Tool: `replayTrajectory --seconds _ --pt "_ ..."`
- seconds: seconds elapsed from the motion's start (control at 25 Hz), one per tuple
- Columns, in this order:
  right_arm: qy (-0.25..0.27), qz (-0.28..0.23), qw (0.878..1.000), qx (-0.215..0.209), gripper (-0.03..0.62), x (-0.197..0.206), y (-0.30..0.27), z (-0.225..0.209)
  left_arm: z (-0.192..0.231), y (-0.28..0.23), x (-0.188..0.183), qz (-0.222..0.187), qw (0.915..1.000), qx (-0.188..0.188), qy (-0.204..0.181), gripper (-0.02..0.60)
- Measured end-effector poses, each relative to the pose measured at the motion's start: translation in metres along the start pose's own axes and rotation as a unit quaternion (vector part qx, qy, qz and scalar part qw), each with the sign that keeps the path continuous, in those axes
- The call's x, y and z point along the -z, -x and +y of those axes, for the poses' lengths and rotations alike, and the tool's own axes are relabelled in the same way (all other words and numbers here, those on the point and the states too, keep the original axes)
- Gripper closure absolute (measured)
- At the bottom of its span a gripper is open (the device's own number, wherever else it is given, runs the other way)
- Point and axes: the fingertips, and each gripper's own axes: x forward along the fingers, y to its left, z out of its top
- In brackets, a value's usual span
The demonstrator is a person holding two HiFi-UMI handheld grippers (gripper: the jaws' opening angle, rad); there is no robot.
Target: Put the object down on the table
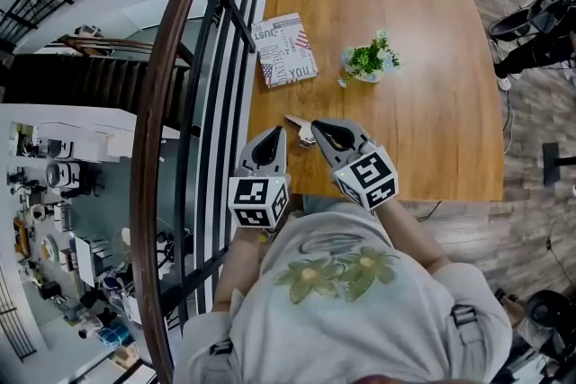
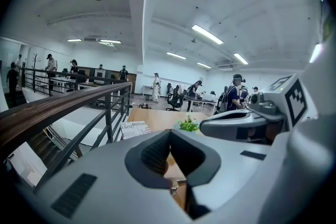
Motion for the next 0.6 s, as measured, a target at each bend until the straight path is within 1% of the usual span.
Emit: replayTrajectory --seconds 0.28,0.48,0.6 --pt "0.005 -0.002 1.0 0.001 0.589 -0.0007 0.0101 0.0069 -0.0065 0.008 0.0006 -0.004 1.0 0.0 0.002 0.568" --pt "0.006 -0.001 1.0 0.004 0.589 0.0046 0.0011 -0.0002 0.001 -0.0012 0.0049 -0.004 1.0 -0.001 0.003 0.568" --pt "0.006 -0.001 1.0 0.005 0.589 0.0061 0.004 0.0028 -0.0008 0.0028 0.0068 -0.003 1.0 -0.001 0.002 0.568"
